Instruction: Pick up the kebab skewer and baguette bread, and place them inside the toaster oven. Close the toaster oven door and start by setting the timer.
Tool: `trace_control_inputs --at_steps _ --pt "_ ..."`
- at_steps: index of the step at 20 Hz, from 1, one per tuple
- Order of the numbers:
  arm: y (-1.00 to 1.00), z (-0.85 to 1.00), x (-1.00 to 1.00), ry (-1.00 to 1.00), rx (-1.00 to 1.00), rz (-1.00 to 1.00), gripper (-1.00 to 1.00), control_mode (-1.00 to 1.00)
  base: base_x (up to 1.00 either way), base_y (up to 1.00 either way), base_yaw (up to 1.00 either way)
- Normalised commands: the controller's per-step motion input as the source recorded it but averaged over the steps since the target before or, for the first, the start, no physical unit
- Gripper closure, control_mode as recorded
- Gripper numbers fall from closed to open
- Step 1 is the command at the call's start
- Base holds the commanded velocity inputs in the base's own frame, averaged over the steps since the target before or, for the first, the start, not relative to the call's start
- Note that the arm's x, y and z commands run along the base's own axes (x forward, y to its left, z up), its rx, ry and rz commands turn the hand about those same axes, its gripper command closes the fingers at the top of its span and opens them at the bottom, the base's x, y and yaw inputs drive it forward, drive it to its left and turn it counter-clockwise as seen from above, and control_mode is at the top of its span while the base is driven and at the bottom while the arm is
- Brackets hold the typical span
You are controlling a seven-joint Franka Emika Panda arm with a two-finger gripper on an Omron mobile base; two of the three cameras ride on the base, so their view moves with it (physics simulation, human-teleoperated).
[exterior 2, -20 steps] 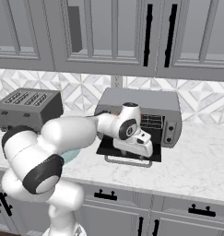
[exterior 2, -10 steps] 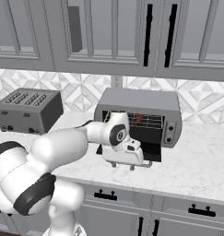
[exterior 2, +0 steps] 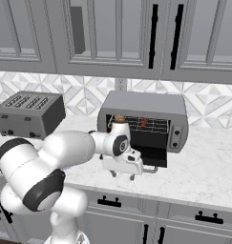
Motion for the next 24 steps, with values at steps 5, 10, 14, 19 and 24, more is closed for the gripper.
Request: trace_control_inputs --at_steps 5,10,14,19,24 --pt "0.01 -0.4 0.29 -0.05 0.02 0.0 -1.0 -1.0 0.0 0.0 0.0" --pt "0.0 -0.15 0.29 -0.12 0.01 0.0 -1.0 -1.0 0.0 0.0 0.0" --pt "0.02 -0.08 0.24 -0.18 0.02 0.0 -1.0 -1.0 0.0 0.0 0.0" --pt "0.08 -0.02 0.19 -0.23 0.02 0.0 -1.0 -1.0 0.0 0.0 0.0" --pt "0.13 0.0 0.51 -0.22 0.0 0.0 -1.0 -1.0 0.0 0.0 0.0"
